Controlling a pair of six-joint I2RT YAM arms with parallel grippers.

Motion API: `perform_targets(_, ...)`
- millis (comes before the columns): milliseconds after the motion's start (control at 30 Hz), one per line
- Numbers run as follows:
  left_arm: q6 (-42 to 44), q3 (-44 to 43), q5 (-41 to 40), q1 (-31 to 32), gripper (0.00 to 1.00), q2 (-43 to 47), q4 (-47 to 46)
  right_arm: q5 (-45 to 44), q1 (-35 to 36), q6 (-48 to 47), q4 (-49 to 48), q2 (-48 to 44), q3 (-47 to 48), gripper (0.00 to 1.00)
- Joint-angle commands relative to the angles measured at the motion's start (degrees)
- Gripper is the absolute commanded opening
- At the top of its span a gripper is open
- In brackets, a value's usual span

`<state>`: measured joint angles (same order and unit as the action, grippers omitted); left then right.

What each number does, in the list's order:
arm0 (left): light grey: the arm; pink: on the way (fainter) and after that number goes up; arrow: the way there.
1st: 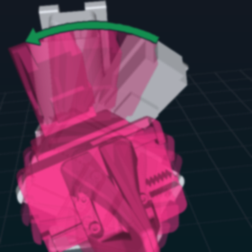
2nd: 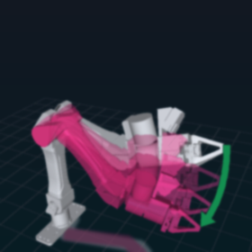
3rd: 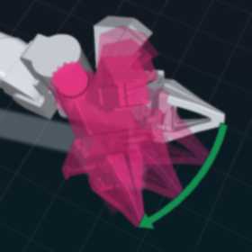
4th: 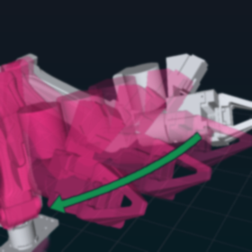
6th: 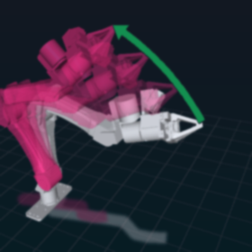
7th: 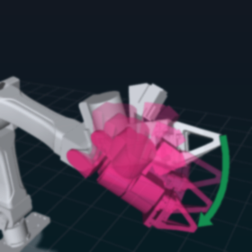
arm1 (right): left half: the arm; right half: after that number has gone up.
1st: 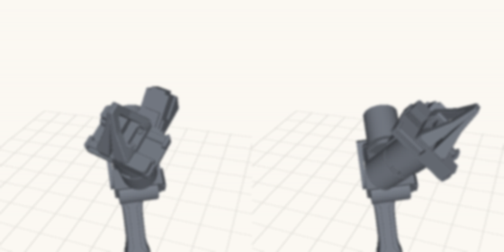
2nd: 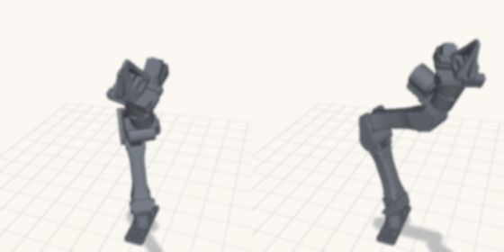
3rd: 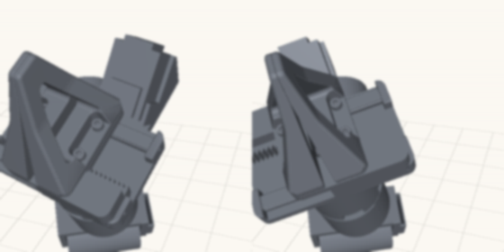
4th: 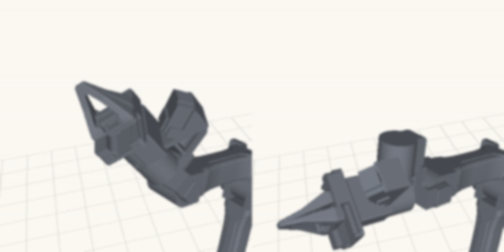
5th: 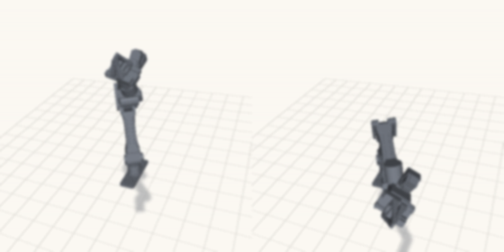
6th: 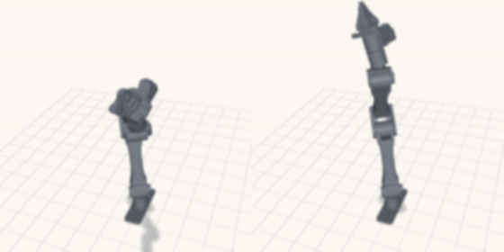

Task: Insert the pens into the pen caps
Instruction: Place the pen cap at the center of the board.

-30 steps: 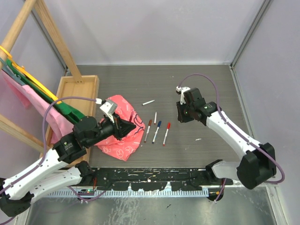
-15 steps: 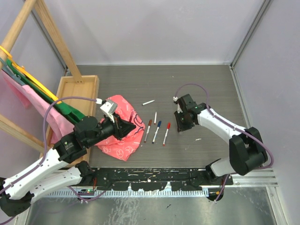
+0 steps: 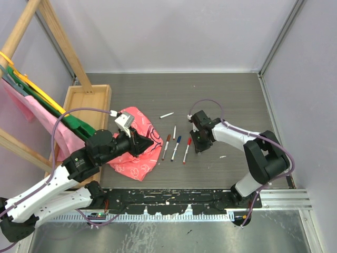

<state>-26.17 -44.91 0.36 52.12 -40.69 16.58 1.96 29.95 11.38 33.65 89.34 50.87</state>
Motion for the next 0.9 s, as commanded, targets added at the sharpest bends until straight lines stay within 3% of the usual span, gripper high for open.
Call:
perform_targets(0,-0.4,-2.7,-0.3,-0.2,0.0,0.9,-2.0,-3.2,2.1,-0.6,-2.7,1.7,1.8,0.26)
perform_targets(233,-0.3,-2.7,-0.7,-0.2,0.0,1.6,-1.2,-4.9,3.4,-8.8,-0.4,4.7,6.6,0.33)
perform_targets(467,-0.1,-2.9,-0.8,-0.1,0.0,1.7,-0.8,-4.7,3.4,-8.5,0.9,3.1,8.3,0.48)
perform_targets(633,0.0,-2.5,-1.1,-0.2,0.0,2.1,-0.7,-4.5,3.3,-4.7,0.8,-2.7,6.5,0.53)
perform_targets(867,-0.2,-2.3,-1.0,-0.2,0.0,2.0,-1.0,-7.9,3.4,9.4,0.5,-5.8,1.9,0.55)
